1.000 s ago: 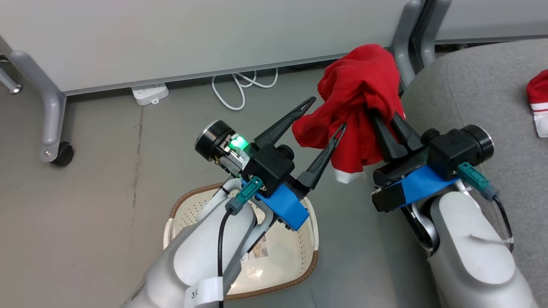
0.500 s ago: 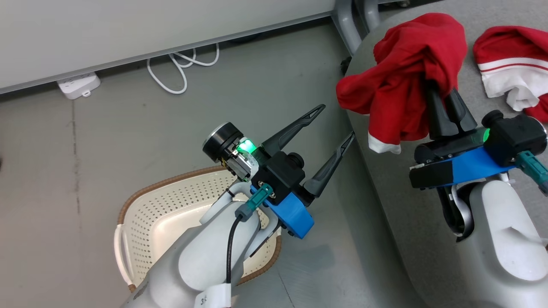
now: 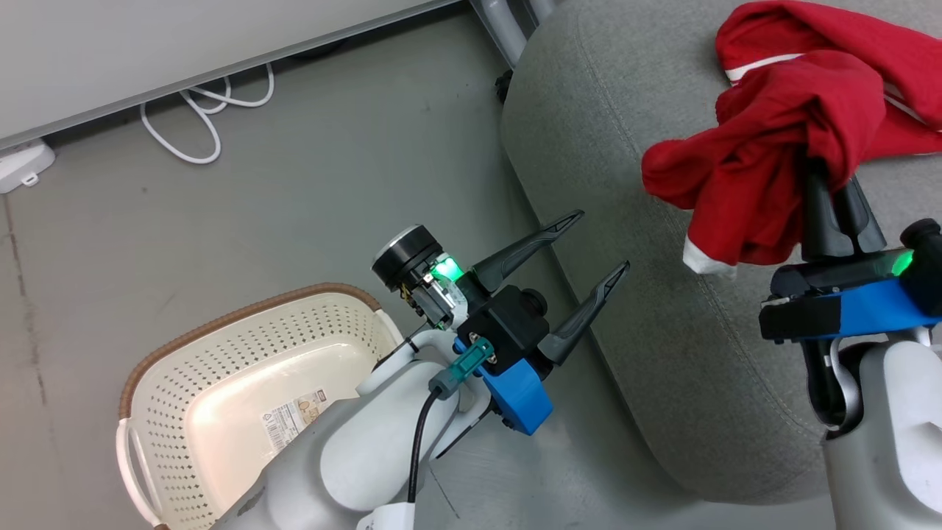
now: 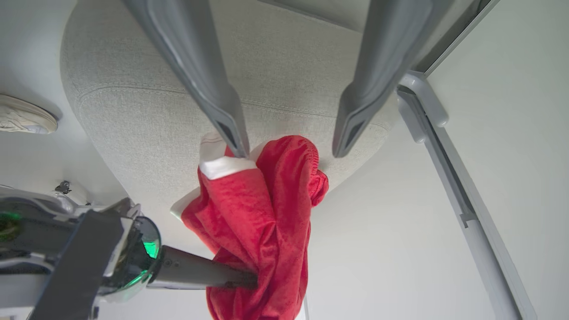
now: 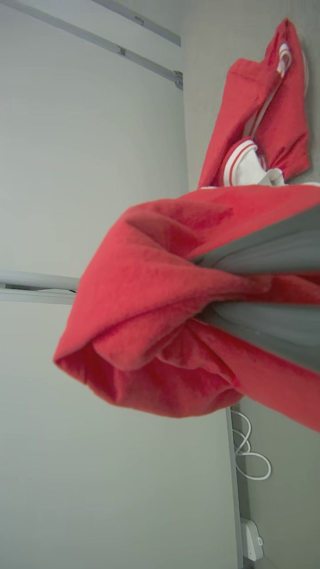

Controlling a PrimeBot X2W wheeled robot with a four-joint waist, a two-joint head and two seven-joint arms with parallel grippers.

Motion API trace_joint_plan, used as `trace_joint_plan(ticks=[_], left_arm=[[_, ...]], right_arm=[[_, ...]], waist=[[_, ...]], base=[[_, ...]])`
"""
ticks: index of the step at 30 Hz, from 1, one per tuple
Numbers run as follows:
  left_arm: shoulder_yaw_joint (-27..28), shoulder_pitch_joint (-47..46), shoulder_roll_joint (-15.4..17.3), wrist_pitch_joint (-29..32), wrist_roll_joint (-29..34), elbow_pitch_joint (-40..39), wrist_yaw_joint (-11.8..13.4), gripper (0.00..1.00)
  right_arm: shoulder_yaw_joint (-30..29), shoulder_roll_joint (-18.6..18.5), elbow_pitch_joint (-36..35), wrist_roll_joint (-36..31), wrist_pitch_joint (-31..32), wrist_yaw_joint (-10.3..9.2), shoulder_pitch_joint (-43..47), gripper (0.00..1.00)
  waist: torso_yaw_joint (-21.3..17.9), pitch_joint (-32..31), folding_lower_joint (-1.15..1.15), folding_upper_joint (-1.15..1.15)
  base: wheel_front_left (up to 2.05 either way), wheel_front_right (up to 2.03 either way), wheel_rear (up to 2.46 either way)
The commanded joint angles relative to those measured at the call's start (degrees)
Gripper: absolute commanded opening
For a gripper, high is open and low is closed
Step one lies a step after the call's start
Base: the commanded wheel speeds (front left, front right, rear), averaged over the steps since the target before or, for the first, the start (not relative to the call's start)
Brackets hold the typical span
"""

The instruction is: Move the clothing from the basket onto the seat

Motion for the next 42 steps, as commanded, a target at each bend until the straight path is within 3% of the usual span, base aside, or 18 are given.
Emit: trace_joint_plan(ticks=[1, 15, 24, 33, 42], left_arm=[[-0.2, -1.0, 0.5, -0.3, -0.3, 0.3, 0.0, 1.0], [-2.4, -1.8, 0.8, -0.3, -1.4, 1.0, 0.0, 1.0], [-1.1, -1.9, 1.1, -0.3, -1.1, 0.8, 0.0, 1.0], [-2.4, -5.0, 1.8, -0.3, 0.2, 0.4, 0.0, 1.0], [-5.1, -11.4, 3.8, -0.2, 1.0, 0.0, 0.0, 1.0]], right_arm=[[-0.8, 0.3, -0.6, 0.2, 0.0, 0.01, 1.0, 0.0], [-4.1, 2.2, -2.1, 0.1, 0.0, 0.01, 5.0, 0.0], [-5.2, 2.2, -3.1, 0.1, 0.0, 0.01, 1.6, 0.0], [-10.3, -1.6, -6.6, -0.5, 0.0, 0.0, -9.3, 0.0], [-21.5, -9.6, -6.2, -1.0, 0.0, 0.01, -22.5, 0.0]], waist=[[-1.0, 0.5, 0.0, 0.0], [-2.6, 1.1, 0.0, 0.0], [-3.0, 2.0, 0.0, 0.0], [-2.5, 7.6, 0.0, 0.0], [-0.7, 17.5, 0.0, 0.0]], base=[[0.0, 0.0, 0.0], [0.0, 0.0, 0.0], [0.0, 0.0, 0.0], [0.0, 0.0, 0.0], [0.0, 0.0, 0.0]])
